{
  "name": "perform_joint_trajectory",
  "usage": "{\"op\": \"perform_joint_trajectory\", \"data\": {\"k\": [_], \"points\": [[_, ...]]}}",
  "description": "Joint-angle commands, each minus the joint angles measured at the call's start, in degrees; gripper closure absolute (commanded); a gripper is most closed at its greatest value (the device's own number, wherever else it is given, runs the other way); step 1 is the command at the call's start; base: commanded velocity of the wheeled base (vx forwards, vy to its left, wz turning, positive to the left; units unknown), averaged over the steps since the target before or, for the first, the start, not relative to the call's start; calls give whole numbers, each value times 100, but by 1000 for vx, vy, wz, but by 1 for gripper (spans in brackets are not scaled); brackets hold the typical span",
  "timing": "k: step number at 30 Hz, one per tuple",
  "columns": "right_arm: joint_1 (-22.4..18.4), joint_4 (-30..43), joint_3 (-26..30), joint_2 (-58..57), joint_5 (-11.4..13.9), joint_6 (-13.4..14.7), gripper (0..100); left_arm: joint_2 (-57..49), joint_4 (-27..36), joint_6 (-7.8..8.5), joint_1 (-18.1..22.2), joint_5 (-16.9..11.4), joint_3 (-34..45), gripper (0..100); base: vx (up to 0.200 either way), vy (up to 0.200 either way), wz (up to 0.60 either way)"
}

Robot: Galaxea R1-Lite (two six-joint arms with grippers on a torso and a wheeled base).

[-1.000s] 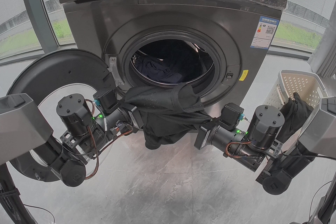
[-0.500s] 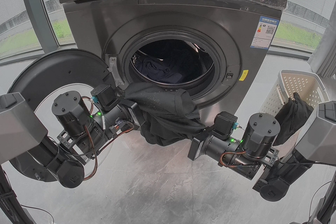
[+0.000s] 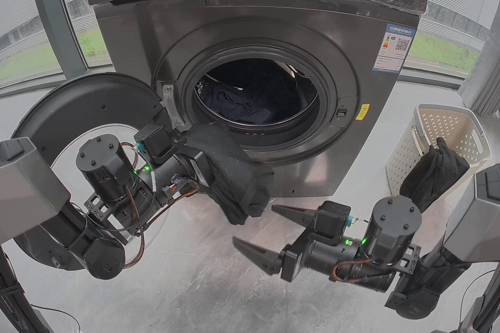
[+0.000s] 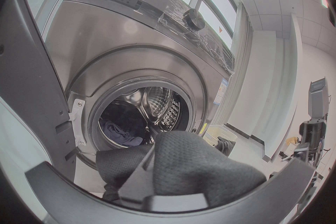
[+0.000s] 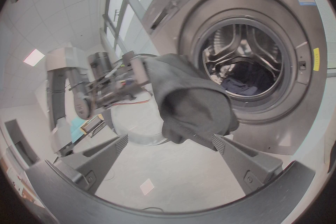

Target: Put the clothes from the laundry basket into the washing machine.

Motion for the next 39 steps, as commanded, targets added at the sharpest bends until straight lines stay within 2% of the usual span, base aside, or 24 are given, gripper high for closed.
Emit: {"op": "perform_joint_trajectory", "data": {"k": [1, 4, 5, 7, 13, 19, 21, 22, 24, 27, 28, 30, 33, 39], "points": [[361, -158, 327, -247, 137, -56, 0, -5, 3, 6, 3, -6, 59, 100, 0, 0, 0], [361, -193, 310, -370, 278, -56, 0, -23, 3, 14, 3, -6, 120, 100, 0, 0, 0], [370, -246, 345, -476, 507, -56, 0, -128, 3, 14, -6, -6, 129, 100, 0, 0, 0], [414, -290, 389, -555, 638, -65, 0, -190, 3, -12, 3, -14, 111, 100, 0, 0, 0], [678, -316, 679, -810, 691, -30, 0, -181, 3, -3, 64, -23, 120, 100, 0, 0, 0], [572, -298, 1074, -1144, 647, -74, 0, -260, 3, 6, -15, -6, 155, 100, 0, 0, 0], [423, -290, 1215, -1205, 638, -109, 0, -383, 3, -3, -138, 65, 226, 100, 0, 0, 0], [168, -263, 1276, -1223, 630, -162, 0, -436, 3, -3, -243, 223, 243, 100, 0, 0, 0], [-113, -263, 1303, -1232, 568, -170, 0, -444, 3, 14, -314, 337, 234, 100, 0, 0, 0], [-289, -281, 1303, -1258, 454, -144, 0, -453, 3, 6, -331, 346, 252, 100, 0, 0, 0], [-491, -307, 1303, -1267, 348, -126, 0, -453, -5, -3, -331, 319, 358, 100, 0, 0, 0], [-676, -316, 1294, -1276, 340, -109, 0, -444, -5, -12, -305, 319, 498, 100, 0, 0, 0], [-887, -316, 1294, -1284, 340, -65, 0, -462, -5, -153, -296, 319, 683, 100, 0, 0, 0], [-1344, -316, 1268, -1223, 340, -39, 0, -691, -5, -117, -278, 319, 1122, 100, 0, 0, 0]]}}
